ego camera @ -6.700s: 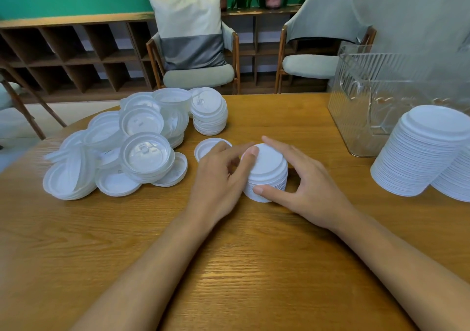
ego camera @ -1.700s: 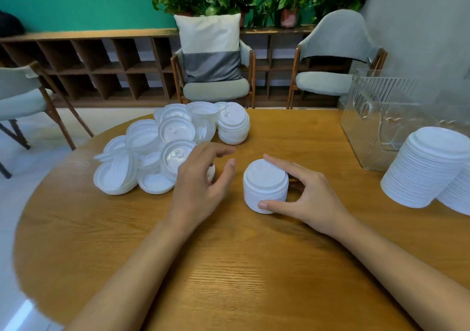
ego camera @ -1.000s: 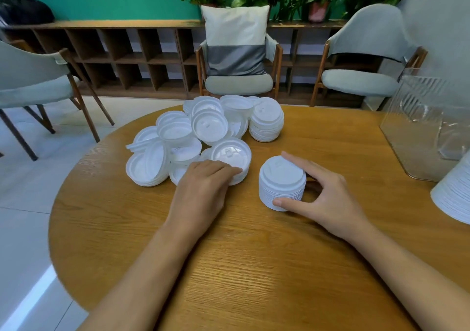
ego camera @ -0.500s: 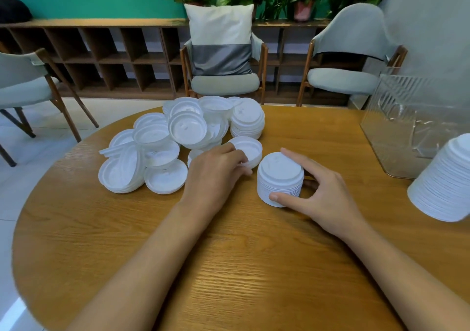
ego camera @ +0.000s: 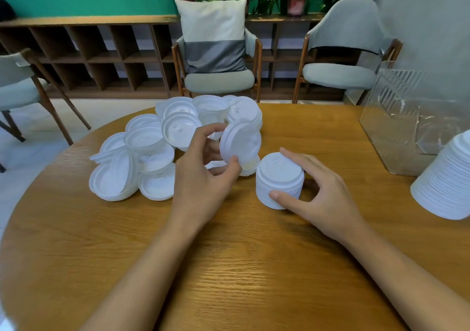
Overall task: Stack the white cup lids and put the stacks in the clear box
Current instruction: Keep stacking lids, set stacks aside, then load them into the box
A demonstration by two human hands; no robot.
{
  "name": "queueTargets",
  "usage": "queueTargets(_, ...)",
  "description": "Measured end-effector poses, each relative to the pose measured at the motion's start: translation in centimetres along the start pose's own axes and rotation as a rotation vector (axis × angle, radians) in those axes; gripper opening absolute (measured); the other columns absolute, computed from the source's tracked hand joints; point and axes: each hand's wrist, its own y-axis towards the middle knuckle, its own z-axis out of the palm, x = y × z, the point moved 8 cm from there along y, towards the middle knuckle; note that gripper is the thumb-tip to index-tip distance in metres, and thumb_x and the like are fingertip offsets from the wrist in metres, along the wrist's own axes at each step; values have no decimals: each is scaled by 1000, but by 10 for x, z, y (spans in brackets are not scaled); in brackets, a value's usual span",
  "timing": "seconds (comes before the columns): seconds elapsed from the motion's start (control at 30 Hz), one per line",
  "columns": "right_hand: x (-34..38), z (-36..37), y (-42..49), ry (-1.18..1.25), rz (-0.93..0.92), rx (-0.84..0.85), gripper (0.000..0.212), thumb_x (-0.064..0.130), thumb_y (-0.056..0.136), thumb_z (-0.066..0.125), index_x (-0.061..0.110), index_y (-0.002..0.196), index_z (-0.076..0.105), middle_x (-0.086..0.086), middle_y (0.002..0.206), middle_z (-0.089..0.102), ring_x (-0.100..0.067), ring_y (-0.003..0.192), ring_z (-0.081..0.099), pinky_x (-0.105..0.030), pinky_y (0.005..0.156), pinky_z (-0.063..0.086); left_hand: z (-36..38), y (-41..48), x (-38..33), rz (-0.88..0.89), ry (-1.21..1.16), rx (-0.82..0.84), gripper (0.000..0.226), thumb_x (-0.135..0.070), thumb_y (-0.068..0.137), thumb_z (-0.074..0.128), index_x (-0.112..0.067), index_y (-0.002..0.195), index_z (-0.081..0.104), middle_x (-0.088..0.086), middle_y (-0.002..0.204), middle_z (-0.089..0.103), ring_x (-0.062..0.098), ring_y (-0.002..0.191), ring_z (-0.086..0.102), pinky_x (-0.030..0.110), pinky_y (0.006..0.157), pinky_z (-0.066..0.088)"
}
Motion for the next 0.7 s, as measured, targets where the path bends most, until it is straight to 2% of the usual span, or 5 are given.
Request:
queueTargets(0.23,3,2,0,20,-2,-6,92,47,77,87,43,156,40,29,145,53,8,135,47,-7,99,43,29,-8,11,-294,-464,184,51,3,97,67,-24,141,63,8,115,71,22,100,78,39,87,64)
queueTargets(0.33,4,2,0,25,-4,0,95,44,79,87,47,158,35,28,148,51,8,138,44,-8,100,43,34,-12,12,-240,-287,223,44,-14,96,75,-31,135,66,-1,86,69,17,83,77,33,85,62)
queueTargets(0.43,5,2,0,31,-21,3,93,41,80,88,43,158,37,28,150,50,7,140,44,-13,103,45,31,-12,11,-143,-74,172,39,-31,87,84,-35,123,71,-3,71,58,9,68,57,22,71,52)
queueTargets(0.6,7,2,-1,24,-52,5,84,42,79,88,35,153,48,27,145,53,6,136,48,-14,103,45,34,-14,15,-130,31,198,39,-46,76,90,-38,110,73,-8,70,56,6,63,48,24,68,48)
queueTargets(0.7,9,4,-1,25,-60,22,83,45,78,87,35,151,50,25,143,55,2,135,50,-14,102,45,31,-12,12,-70,117,184,44,-48,74,91,-39,112,71,-14,91,63,5,78,59,19,71,48)
